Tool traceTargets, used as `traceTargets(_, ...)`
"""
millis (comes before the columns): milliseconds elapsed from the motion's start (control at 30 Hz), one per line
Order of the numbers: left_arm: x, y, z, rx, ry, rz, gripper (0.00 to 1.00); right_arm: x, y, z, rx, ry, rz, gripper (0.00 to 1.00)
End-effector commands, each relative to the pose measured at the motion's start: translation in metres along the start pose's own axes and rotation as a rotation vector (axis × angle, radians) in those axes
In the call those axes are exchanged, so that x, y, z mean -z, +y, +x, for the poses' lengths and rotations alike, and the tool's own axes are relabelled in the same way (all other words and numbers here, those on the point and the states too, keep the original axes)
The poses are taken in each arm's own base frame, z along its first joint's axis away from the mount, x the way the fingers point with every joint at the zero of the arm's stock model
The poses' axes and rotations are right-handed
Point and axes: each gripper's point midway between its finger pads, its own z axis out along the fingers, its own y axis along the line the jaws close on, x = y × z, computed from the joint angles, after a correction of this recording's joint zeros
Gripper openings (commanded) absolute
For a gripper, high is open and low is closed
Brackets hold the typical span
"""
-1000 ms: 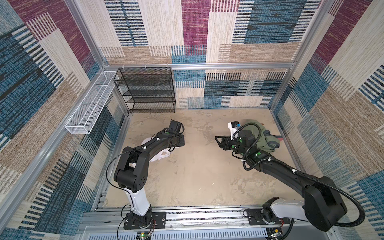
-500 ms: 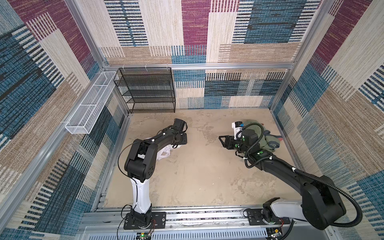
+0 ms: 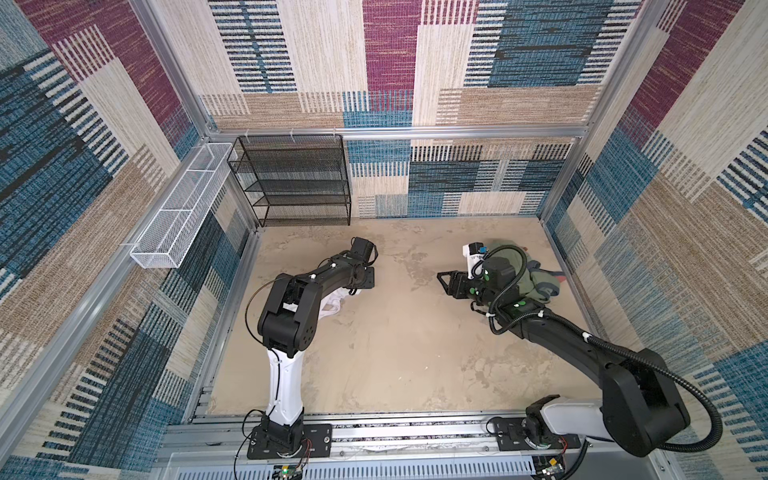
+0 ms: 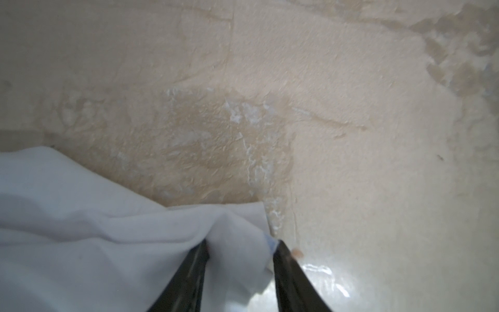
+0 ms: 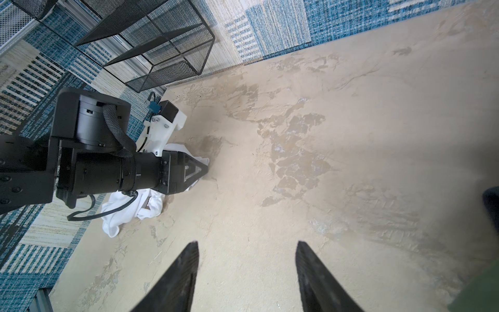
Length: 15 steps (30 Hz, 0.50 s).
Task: Pick out a specific cloth from the pile
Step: 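Grasp the white cloth with the left gripper while the right arm withdraws, then lift the white cloth with the left gripper and drag it nearer the robot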
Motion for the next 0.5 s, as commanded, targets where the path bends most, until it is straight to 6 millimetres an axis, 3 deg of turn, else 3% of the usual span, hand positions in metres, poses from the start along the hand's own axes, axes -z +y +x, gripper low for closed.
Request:
traceTargets(0,-0.006,0.005,0.015,-0.023,0.056,-0.02,0.44,0.001,0.004,-0.01,0.01,-0.029,-0.008,0.6)
traceTargets(67,-0.007,0.006,0.016,-0.024,0.061,-0.03,0.39,0.001,0.003,-0.011,0.009,-0.033,-0.008,0.6)
traceTargets(367,0.002,0.005,0.009,-0.022,0.039,-0.019,0.02,-0.002,0.001,-0.008,-0.004,-0.028,-0.009,0.6)
traceTargets(467,0.011,0.0,0.001,-0.02,0.017,0.008,0.0,-0.002,0.001,-0.008,0.001,-0.028,-0.008,0.6)
